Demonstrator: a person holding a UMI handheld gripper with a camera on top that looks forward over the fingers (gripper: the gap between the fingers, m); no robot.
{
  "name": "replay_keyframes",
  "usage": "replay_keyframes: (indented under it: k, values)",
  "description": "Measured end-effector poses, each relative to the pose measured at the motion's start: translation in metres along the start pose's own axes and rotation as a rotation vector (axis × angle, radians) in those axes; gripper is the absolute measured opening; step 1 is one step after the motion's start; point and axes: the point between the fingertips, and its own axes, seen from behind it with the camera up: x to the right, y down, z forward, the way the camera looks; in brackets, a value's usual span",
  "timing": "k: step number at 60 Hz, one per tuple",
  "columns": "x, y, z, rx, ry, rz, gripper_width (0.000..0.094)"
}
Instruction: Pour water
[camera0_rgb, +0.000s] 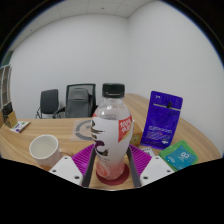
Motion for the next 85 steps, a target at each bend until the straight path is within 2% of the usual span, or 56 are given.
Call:
replay_keyframes:
  k: [4, 7, 11, 20, 36, 53, 68, 85]
  values:
    - [0.002, 0.005, -0.006, -0.034, 0.011, -0.013, 0.0879]
    - [0.003, 0.006, -0.016, -0.053, 0.02, -0.019, 0.083]
    - [0.002, 0.003, -0.033, -0.068, 0.027, -0.023, 0.0865]
    - [-0.01, -0.013, -0.091, -0.083, 0.032, -0.019, 0.0858]
    - [-0.058, -0.045, -0.244, -0.095, 0.016, -0.039, 0.0858]
    - [-0.103, -0.055, -0.386, -0.11, -0.002, -0.057, 0.0859]
    - [-0.114, -0.054, -0.434, -0.117, 0.002, -0.06, 0.0857]
    - [-0.11, -0.06, -0.445, -0.109, 0.023, -0.083, 0.0859]
